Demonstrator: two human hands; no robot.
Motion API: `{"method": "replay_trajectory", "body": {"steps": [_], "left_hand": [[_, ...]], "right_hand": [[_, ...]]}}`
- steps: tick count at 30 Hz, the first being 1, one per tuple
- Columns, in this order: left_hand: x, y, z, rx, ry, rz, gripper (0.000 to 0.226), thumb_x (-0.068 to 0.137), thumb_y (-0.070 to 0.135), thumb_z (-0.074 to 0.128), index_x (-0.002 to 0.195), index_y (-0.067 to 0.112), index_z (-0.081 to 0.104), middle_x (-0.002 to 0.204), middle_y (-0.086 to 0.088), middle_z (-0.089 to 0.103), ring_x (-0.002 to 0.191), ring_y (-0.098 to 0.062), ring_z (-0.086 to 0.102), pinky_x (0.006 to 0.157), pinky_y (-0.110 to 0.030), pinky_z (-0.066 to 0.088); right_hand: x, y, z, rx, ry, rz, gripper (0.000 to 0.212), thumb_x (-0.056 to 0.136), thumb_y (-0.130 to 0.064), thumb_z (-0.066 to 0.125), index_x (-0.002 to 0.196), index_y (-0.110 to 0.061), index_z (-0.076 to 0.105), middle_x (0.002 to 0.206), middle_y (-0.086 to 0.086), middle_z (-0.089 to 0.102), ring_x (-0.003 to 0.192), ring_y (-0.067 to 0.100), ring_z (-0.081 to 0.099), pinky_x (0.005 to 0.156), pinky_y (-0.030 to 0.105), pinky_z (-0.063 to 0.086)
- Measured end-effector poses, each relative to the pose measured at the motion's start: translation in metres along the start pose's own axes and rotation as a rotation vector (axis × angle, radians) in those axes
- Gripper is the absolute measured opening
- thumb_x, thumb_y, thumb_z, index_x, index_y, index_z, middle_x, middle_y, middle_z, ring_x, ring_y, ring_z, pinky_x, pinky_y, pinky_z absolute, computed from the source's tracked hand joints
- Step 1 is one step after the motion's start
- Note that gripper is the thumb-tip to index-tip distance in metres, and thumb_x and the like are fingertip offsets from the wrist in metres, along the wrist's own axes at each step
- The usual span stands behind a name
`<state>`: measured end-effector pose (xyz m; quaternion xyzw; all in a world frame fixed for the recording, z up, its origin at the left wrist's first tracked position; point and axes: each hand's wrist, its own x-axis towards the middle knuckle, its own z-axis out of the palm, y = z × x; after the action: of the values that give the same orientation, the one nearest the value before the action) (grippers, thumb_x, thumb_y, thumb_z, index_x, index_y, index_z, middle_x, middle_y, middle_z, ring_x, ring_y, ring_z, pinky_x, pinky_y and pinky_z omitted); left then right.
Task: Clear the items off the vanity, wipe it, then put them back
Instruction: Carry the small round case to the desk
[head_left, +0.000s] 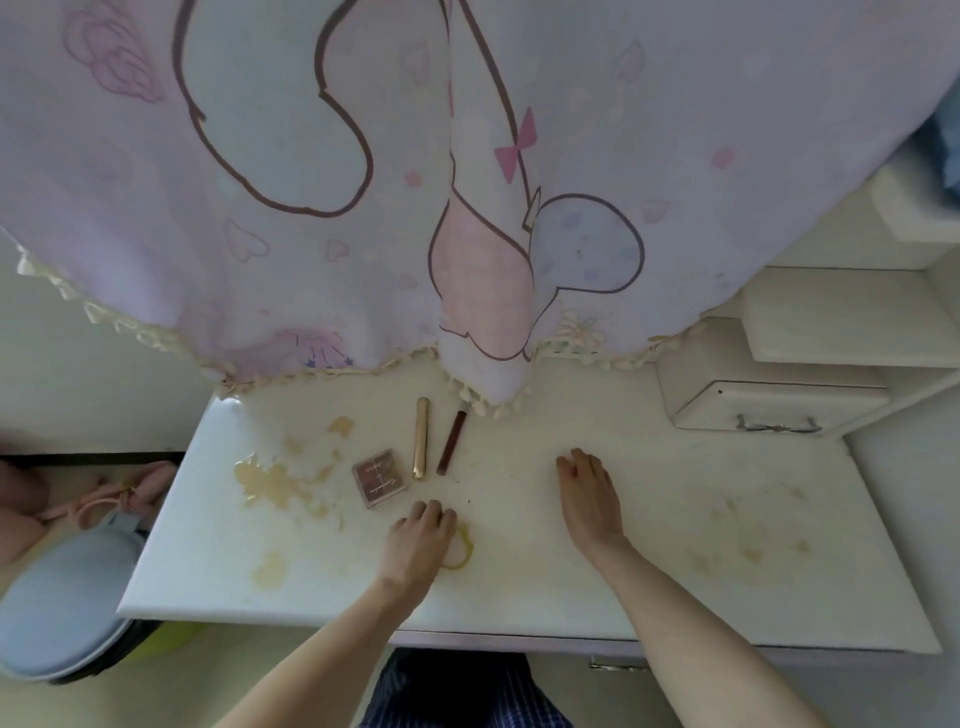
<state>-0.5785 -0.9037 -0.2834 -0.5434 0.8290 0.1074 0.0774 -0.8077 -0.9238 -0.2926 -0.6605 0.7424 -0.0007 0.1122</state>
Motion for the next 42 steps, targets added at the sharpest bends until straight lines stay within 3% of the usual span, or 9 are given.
{"method": "replay_trajectory", "body": {"steps": [4, 7, 14, 20, 25, 29, 32, 36, 42], "left_hand": [[0.013, -0.001, -0.008, 0.024, -0.023, 0.067, 0.052, 0.013, 0.003, 0.086, 0.057, 0.013, 0.060, 0.058, 0.000, 0.054, 0.048, -0.017, 0.053, 0.031, -0.020, 0.031], [0.024, 0.001, -0.018, 0.019, -0.042, 0.114, 0.052, 0.023, -0.001, 0.086, 0.068, 0.011, 0.062, 0.064, -0.003, 0.055, 0.049, -0.019, 0.054, 0.029, -0.023, 0.035], [0.048, 0.011, -0.057, -0.070, 0.015, 0.359, 0.062, 0.084, -0.005, 0.045, 0.137, 0.025, 0.041, 0.106, -0.014, 0.049, 0.073, -0.033, 0.059, 0.049, -0.033, 0.037], [0.062, 0.036, -0.083, 0.099, -0.030, 0.630, 0.019, 0.092, 0.009, 0.037, 0.106, 0.005, 0.049, 0.109, -0.012, 0.043, 0.083, -0.032, 0.056, 0.059, -0.035, 0.040], [0.059, 0.082, -0.083, 0.048, 0.034, 0.981, 0.056, 0.076, 0.038, 0.012, 0.089, 0.005, 0.055, 0.096, -0.012, 0.051, 0.070, -0.033, 0.059, 0.054, -0.033, 0.041], [0.027, 0.149, -0.084, 0.152, 0.050, 1.241, 0.020, 0.069, 0.029, 0.052, 0.059, 0.013, 0.056, 0.063, -0.004, 0.053, 0.031, -0.021, 0.046, 0.026, -0.021, 0.031], [-0.015, 0.216, -0.084, 0.252, 0.074, 1.417, 0.014, 0.067, 0.015, 0.073, 0.071, 0.010, 0.061, 0.073, -0.007, 0.057, 0.041, -0.025, 0.054, 0.034, -0.023, 0.032], [-0.102, 0.303, -0.065, 0.337, 0.108, 1.680, 0.019, 0.094, 0.017, 0.040, 0.108, 0.009, 0.050, 0.107, -0.009, 0.052, 0.082, -0.031, 0.060, 0.059, -0.036, 0.045], [-0.265, 0.399, -0.039, 0.233, 0.201, 2.045, 0.010, 0.087, 0.019, 0.054, 0.087, 0.009, 0.054, 0.083, -0.006, 0.054, 0.045, -0.020, 0.039, 0.042, -0.027, 0.036]], "right_hand": [[0.000, 0.003, 0.000, -0.043, -0.008, 0.069, 0.047, 0.080, 0.011, 0.053, 0.126, 0.005, 0.045, 0.125, 0.020, 0.048, 0.120, 0.033, 0.042, 0.076, 0.037, 0.050], [-0.003, 0.004, -0.003, -0.095, 0.046, 0.045, 0.042, 0.043, 0.012, 0.079, 0.081, 0.002, 0.063, 0.077, 0.016, 0.061, 0.073, 0.033, 0.061, 0.045, 0.031, 0.047], [-0.018, -0.009, -0.027, -0.063, 0.200, 0.109, 0.040, 0.044, -0.004, 0.087, 0.077, -0.007, 0.065, 0.075, 0.011, 0.059, 0.052, 0.025, 0.056, 0.028, 0.026, 0.036], [-0.063, 0.002, -0.025, 0.029, 0.315, 0.270, 0.027, 0.059, -0.006, 0.077, 0.083, -0.007, 0.064, 0.084, 0.012, 0.058, 0.070, 0.027, 0.058, 0.033, 0.027, 0.041], [-0.143, 0.003, -0.021, -0.064, 0.390, 0.570, 0.026, 0.056, -0.017, 0.080, 0.078, -0.013, 0.066, 0.068, 0.003, 0.060, 0.060, 0.020, 0.057, 0.040, 0.026, 0.043], [-0.228, 0.011, -0.015, -0.059, 0.460, 0.834, 0.017, 0.067, -0.019, 0.071, 0.079, -0.012, 0.063, 0.067, 0.004, 0.058, 0.059, 0.023, 0.057, 0.043, 0.027, 0.042], [-0.297, 0.020, -0.017, -0.120, 0.546, 1.045, 0.012, 0.069, -0.022, 0.060, 0.074, -0.012, 0.061, 0.064, 0.005, 0.056, 0.057, 0.024, 0.056, 0.042, 0.028, 0.041], [-0.400, 0.028, -0.020, -0.191, 0.601, 1.305, 0.018, 0.062, -0.016, 0.074, 0.073, -0.012, 0.061, 0.064, 0.003, 0.055, 0.059, 0.022, 0.055, 0.043, 0.029, 0.041], [-0.565, 0.018, -0.013, -0.324, 0.619, 1.607, 0.012, 0.066, -0.018, 0.068, 0.074, -0.012, 0.061, 0.062, 0.002, 0.055, 0.055, 0.018, 0.052, 0.040, 0.025, 0.037]]}}
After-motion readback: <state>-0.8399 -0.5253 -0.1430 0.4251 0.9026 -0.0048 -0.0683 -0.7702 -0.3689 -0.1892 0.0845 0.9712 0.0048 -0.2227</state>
